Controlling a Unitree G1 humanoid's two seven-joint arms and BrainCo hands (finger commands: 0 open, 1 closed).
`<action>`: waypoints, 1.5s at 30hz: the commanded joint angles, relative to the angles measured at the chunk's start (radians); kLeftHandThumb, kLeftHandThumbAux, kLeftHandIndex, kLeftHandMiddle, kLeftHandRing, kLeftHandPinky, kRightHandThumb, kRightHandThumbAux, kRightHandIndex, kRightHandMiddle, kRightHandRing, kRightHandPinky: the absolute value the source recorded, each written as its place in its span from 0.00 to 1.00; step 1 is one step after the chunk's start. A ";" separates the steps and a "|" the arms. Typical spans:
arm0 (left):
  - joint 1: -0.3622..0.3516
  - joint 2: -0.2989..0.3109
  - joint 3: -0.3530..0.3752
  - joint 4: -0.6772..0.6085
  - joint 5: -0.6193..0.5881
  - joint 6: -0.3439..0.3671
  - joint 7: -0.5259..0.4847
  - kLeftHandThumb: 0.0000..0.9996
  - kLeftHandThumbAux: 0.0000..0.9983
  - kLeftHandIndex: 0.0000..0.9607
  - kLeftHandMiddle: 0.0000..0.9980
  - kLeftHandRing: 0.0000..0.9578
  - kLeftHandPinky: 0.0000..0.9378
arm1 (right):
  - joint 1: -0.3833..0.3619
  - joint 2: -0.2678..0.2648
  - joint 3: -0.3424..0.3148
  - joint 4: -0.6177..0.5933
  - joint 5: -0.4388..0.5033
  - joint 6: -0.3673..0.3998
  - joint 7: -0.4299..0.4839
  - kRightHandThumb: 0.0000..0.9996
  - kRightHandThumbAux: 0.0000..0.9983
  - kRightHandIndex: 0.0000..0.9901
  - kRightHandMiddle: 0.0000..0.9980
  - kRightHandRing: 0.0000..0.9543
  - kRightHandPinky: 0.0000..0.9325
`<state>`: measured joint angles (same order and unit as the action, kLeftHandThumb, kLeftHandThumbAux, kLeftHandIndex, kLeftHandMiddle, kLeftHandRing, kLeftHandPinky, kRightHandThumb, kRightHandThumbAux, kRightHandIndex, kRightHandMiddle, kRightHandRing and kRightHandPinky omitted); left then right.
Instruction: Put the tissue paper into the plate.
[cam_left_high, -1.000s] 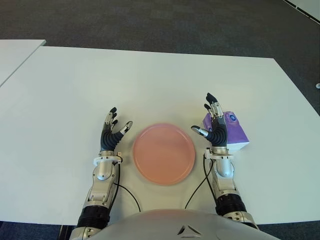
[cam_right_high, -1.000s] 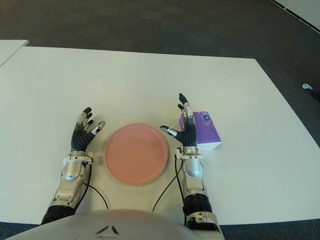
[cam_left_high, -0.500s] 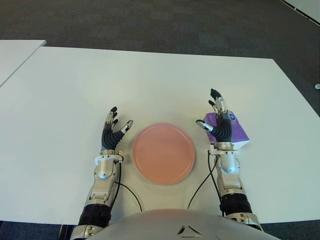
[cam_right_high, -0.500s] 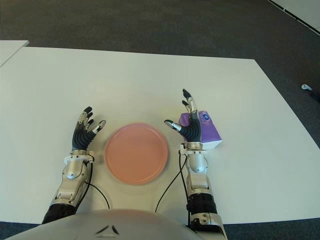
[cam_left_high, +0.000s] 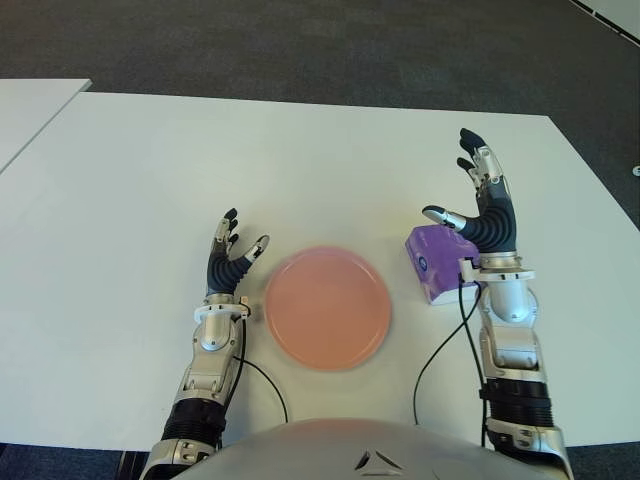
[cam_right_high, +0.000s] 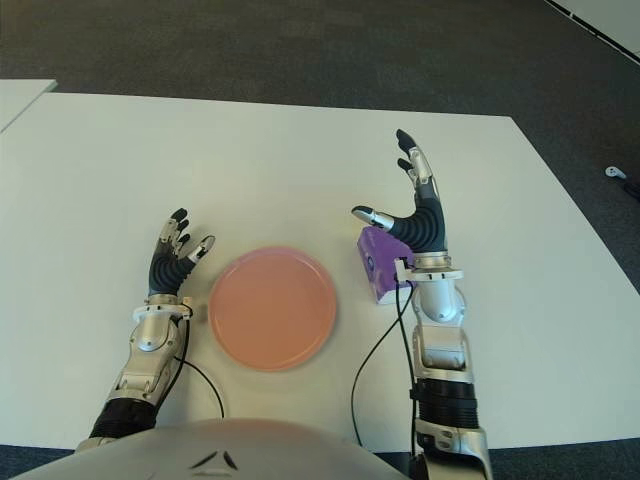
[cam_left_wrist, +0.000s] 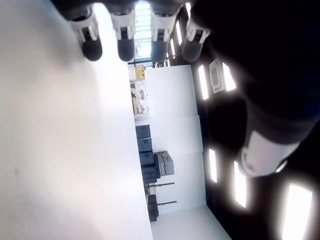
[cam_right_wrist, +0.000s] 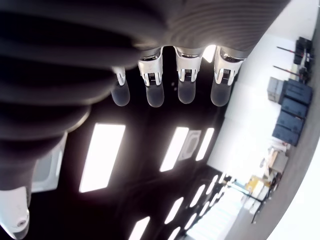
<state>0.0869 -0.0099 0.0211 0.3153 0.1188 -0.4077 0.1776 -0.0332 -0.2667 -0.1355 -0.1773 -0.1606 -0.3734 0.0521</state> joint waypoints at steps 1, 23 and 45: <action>0.022 -0.008 -0.003 0.041 0.010 0.036 0.012 0.00 0.62 0.00 0.00 0.00 0.00 | 0.002 -0.115 -0.021 -0.003 -0.061 0.036 0.065 0.10 0.54 0.00 0.00 0.00 0.00; 0.012 -0.005 0.001 0.065 0.007 0.011 0.014 0.00 0.63 0.00 0.00 0.00 0.00 | -0.017 -0.541 -0.155 -0.186 -0.083 0.278 0.408 0.19 0.33 0.00 0.00 0.00 0.00; 0.000 0.003 0.003 0.063 -0.010 0.036 -0.007 0.00 0.62 0.00 0.00 0.00 0.00 | 0.044 -0.648 -0.011 -0.252 -0.365 0.324 0.489 0.13 0.46 0.00 0.00 0.00 0.00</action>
<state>0.0611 -0.0098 0.0219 0.3430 0.1154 -0.4104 0.1836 -0.0029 -0.8947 -0.1692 -0.4375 -0.4974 -0.0233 0.5321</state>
